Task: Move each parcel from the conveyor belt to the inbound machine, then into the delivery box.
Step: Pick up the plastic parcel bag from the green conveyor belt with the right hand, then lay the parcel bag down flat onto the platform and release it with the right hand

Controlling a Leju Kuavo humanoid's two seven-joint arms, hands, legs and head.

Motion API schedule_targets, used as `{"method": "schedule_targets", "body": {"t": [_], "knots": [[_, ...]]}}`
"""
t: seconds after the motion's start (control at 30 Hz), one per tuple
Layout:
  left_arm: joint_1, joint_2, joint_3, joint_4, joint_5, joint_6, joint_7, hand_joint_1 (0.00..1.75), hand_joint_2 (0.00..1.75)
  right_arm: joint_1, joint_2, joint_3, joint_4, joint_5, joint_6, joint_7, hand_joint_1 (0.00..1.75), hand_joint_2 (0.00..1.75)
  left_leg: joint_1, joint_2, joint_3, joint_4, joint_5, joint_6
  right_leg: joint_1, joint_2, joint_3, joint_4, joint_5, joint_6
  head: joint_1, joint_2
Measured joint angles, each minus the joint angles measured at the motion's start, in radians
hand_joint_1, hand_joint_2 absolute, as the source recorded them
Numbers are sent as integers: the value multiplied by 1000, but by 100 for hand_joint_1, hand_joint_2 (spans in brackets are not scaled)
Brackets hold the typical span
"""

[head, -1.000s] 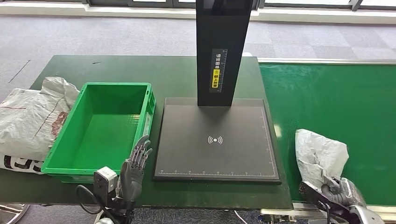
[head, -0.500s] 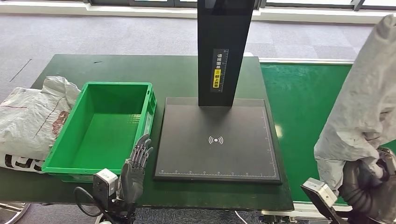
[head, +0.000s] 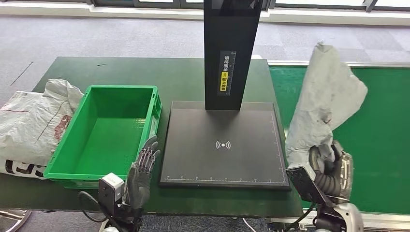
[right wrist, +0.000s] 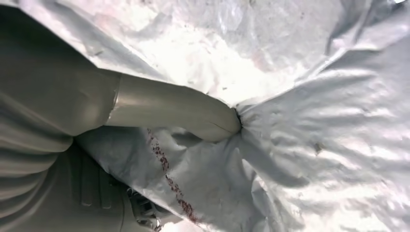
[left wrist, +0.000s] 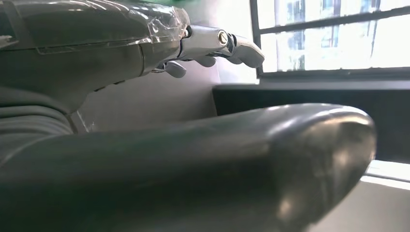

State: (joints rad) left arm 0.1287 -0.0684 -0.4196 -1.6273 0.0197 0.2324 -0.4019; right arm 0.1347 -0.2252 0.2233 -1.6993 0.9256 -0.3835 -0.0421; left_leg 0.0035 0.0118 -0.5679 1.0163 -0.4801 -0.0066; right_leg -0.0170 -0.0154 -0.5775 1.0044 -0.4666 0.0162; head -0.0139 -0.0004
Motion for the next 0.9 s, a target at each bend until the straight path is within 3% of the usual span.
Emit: {"method": "schedule_targets", "body": {"t": [0.17, 0.43, 0.47, 0.57, 0.6, 0.9], "knots": [[-9, -13, -8, 5, -15, 132, 47, 0, 0, -100, 88, 94, 217, -85, 69, -27, 175, 175, 1, 0, 0, 0, 0, -1, 1, 2, -1, 0, 0, 0, 0, 0], [-11, -17, -33, 12, -21, 161, 79, 0, 0, -184, 211, 194, 417, -123, 93, -36, 175, 175, 1, 0, -1, 0, 0, -1, 1, 0, -1, 0, 0, -1, 0, 0], [-12, -18, -34, 16, -23, 162, 78, 0, 0, -189, 218, 198, 426, -123, 93, -36, 167, 175, 1, 0, -1, 0, 0, -1, 1, 0, -1, 0, 0, -1, 0, 0], [-21, -19, -37, 30, -26, 161, 74, 0, 0, -201, 234, 203, 452, -122, 89, -40, 36, 175, 1, 0, -1, 0, 0, -1, 1, 0, -1, 0, 0, -1, 0, 0], [-25, -20, -38, 36, -24, 159, 71, 0, 0, -206, 238, 204, 460, -121, 85, -41, 0, 175, 1, 0, -1, 0, 0, -1, 1, 0, -1, 0, 0, 0, 0, 0], [-48, -21, -39, 76, 0, 114, 44, 0, 0, -227, 257, 204, 489, -104, 70, -36, 0, 175, 1, 0, -1, 0, 0, -1, 1, 0, -2, 0, 0, 0, 0, 0]]}}
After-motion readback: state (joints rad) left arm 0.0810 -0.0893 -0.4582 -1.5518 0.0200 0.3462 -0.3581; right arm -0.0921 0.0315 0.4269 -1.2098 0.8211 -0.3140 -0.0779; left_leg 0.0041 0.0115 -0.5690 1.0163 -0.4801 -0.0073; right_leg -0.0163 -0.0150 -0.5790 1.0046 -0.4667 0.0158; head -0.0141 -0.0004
